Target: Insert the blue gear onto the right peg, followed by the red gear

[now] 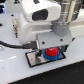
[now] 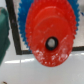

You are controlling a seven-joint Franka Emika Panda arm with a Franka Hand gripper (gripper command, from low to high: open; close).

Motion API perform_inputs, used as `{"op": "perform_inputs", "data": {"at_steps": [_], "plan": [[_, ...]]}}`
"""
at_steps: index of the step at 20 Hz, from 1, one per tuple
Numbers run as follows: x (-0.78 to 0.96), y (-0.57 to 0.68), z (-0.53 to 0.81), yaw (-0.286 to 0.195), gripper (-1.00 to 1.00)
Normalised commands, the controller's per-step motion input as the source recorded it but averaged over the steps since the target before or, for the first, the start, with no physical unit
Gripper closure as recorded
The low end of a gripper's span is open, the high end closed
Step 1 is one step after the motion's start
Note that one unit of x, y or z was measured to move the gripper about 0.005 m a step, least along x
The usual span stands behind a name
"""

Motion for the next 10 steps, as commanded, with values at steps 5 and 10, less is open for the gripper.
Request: {"op": "perform_inputs", "data": {"at_steps": [5,10], "plan": [[-0.01,0.2,0.8,0.0,-1.0],[-0.01,0.13,0.49,0.0,-1.0]]}}
